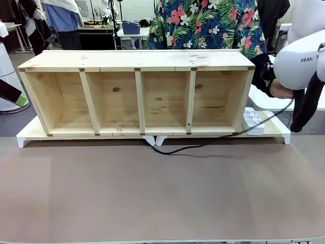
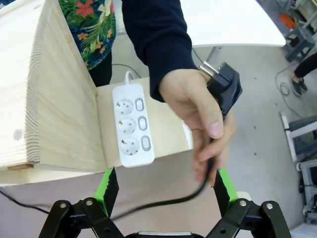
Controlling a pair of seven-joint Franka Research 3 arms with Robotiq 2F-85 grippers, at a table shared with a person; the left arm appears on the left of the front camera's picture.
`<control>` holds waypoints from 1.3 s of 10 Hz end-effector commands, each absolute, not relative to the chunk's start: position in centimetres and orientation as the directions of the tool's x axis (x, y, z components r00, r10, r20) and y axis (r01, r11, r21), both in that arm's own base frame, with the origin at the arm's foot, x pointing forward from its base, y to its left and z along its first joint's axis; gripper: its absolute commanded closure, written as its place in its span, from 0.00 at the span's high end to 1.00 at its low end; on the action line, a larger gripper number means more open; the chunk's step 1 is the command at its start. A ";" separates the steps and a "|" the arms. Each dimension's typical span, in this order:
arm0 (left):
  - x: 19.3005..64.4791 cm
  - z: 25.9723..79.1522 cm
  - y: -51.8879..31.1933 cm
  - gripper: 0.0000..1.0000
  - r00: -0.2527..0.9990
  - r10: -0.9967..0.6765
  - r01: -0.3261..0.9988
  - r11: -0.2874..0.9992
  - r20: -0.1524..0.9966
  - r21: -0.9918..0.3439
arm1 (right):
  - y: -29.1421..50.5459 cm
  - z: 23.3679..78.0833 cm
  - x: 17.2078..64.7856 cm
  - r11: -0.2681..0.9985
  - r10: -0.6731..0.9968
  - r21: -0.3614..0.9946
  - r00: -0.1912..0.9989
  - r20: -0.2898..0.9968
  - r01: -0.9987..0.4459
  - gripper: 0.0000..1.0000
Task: Perform cable management.
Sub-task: Release the Power Cable when the human grasps it.
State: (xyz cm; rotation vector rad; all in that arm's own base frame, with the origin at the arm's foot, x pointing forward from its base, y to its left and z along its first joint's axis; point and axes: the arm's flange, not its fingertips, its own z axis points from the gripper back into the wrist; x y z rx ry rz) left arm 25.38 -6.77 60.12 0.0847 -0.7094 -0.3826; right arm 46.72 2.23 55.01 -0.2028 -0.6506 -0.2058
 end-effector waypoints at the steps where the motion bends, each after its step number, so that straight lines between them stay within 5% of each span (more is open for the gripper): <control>1: 25.4 60.2 -6.7 1.00 0.686 -0.380 0.321 0.923 0.621 0.211 | 2.3 54.8 46.8 0.960 -0.124 -0.126 0.781 0.611 0.251 1.00; 13: 25.4 60.2 -6.7 1.00 0.686 -0.380 0.321 0.923 0.621 0.211 | 2.3 54.8 46.8 0.960 -0.124 -0.126 0.781 0.611 0.251 1.00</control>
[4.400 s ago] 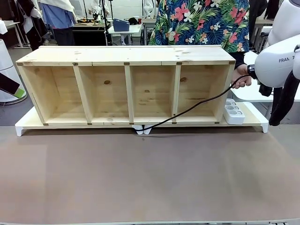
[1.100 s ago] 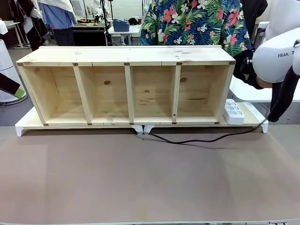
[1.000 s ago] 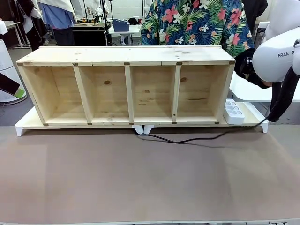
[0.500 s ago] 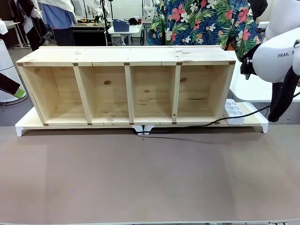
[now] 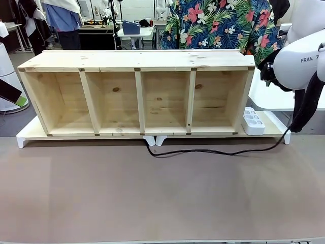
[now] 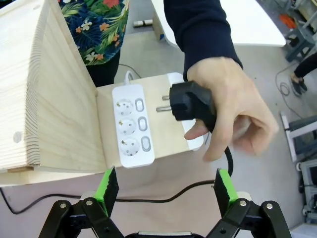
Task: Perform cable management.
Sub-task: Release the Power Cable when the human grasps it.
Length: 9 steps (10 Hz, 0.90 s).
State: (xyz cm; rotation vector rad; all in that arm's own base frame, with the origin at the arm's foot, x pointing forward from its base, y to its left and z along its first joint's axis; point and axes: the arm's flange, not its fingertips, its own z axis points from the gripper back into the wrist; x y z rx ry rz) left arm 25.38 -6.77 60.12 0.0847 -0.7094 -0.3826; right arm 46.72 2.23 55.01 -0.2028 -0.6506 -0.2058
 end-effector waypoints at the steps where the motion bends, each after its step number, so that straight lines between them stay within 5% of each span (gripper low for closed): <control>1: 25.4 60.2 -6.7 1.00 0.686 -0.380 0.321 0.923 0.621 0.211 | 2.3 54.8 46.8 0.960 -0.124 -0.126 0.781 0.611 0.251 1.00; 9: 25.4 60.2 -6.7 1.00 0.686 -0.380 0.321 0.923 0.621 0.211 | 2.3 54.8 46.8 0.960 -0.124 -0.126 0.781 0.611 0.251 1.00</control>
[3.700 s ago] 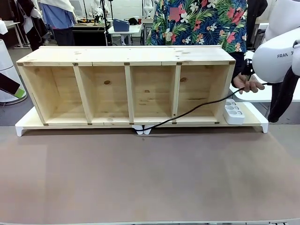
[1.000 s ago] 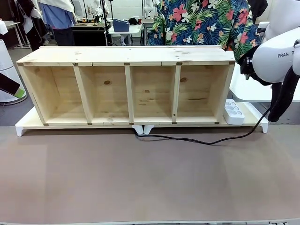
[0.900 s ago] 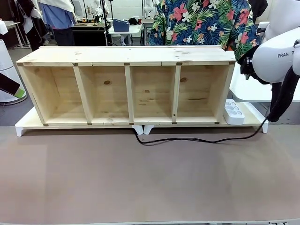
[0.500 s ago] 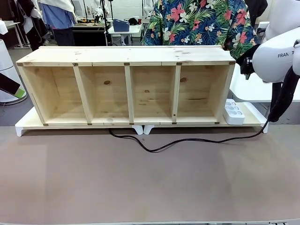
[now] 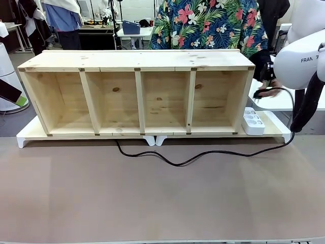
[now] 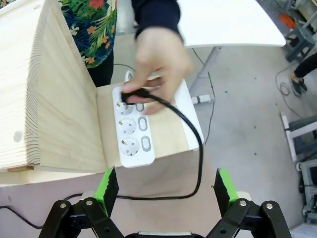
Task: Perform cable management.
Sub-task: Release the Power Cable when the human grasps it.
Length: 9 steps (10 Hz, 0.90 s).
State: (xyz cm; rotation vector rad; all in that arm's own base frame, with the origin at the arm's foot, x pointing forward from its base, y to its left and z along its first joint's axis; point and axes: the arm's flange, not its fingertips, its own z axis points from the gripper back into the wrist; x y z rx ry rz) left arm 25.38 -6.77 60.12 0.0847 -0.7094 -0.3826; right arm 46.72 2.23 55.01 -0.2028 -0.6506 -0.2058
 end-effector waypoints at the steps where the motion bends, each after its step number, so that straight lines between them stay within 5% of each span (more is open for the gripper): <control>1: 25.4 60.2 -6.7 1.00 0.686 -0.380 0.321 0.923 0.621 0.211 | 2.3 54.8 46.8 0.960 -0.124 -0.126 0.781 0.611 0.251 1.00; 9: 25.4 60.2 -6.7 1.00 0.686 -0.380 0.321 0.923 0.621 0.211 | 2.3 54.8 46.8 0.960 -0.124 -0.126 0.781 0.611 0.251 1.00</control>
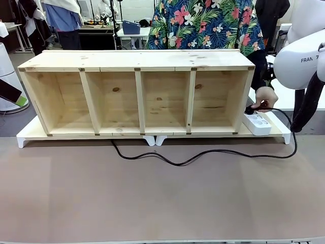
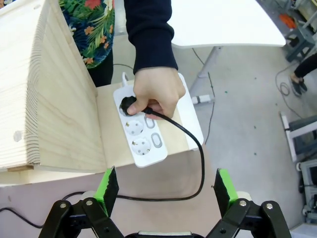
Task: Perform cable management.
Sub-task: Release the Power Cable when the human grasps it.
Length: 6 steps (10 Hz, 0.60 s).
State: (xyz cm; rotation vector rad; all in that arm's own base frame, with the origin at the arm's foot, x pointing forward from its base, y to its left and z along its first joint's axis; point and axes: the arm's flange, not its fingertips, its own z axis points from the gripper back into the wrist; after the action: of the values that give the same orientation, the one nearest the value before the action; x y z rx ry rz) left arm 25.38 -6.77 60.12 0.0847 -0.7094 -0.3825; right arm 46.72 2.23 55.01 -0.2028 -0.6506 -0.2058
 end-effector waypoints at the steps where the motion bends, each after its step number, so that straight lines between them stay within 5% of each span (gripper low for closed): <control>1: 25.4 60.2 -6.7 1.00 0.686 -0.380 0.321 0.923 0.621 0.211 | 2.3 54.8 46.8 0.960 -0.124 -0.126 0.781 0.611 0.251 1.00; 6: 25.4 60.2 -6.7 1.00 0.686 -0.380 0.321 0.923 0.621 0.211 | 2.3 54.8 46.8 0.960 -0.124 -0.126 0.781 0.611 0.251 1.00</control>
State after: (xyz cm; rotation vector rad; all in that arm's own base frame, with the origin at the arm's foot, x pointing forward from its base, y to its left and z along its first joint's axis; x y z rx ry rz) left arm 25.38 -6.77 60.12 0.0847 -0.7094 -0.3826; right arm 46.72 2.23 55.01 -0.2028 -0.6506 -0.2058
